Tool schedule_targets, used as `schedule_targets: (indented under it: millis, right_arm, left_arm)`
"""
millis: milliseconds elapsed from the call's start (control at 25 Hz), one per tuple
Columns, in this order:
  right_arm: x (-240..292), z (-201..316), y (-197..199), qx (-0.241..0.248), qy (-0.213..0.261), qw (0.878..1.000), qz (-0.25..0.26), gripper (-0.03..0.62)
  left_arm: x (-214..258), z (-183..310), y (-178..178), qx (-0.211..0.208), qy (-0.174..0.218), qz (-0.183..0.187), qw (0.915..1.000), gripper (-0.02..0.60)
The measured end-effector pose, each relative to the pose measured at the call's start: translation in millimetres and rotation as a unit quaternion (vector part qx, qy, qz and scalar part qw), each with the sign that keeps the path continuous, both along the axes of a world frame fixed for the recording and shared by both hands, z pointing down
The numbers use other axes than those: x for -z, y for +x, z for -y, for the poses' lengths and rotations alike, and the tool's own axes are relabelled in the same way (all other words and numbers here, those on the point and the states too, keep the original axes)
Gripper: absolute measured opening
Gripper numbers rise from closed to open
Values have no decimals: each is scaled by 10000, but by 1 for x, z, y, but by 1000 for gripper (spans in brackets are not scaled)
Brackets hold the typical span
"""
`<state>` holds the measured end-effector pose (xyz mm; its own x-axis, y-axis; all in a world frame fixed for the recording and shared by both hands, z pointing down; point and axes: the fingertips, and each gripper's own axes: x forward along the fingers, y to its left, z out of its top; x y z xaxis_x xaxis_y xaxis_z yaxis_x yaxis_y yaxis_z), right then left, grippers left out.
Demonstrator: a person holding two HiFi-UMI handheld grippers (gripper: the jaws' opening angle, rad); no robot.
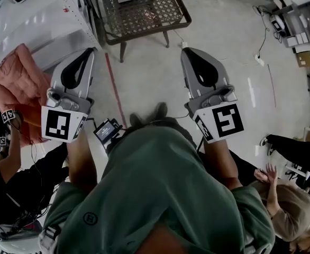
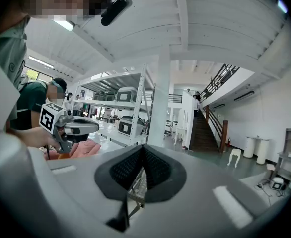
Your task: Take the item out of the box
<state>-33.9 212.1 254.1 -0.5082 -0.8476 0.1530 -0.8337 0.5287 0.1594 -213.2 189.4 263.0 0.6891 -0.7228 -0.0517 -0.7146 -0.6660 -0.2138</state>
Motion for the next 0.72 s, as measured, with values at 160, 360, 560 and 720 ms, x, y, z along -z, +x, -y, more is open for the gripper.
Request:
schedule_targets:
  millis: [160, 360, 560, 720]
  right_arm:
    - [4, 3, -4, -8, -3, 9997, 224, 6]
    - [12, 7, -7, -40, -1, 9996, 275, 6]
    - [7, 7, 7, -70, 52, 9996, 257, 6]
    - [4, 27, 20, -29, 2, 9994, 331, 6]
  left_arm:
    - [3, 2, -3, -35, 2, -7, 10000, 0]
    - [9, 4, -9, -34, 2, 0, 10000, 0]
    - [2, 1, 1, -29, -2, 49, 10000, 0]
    - [-1, 13, 7, 89, -93, 131, 9998, 0]
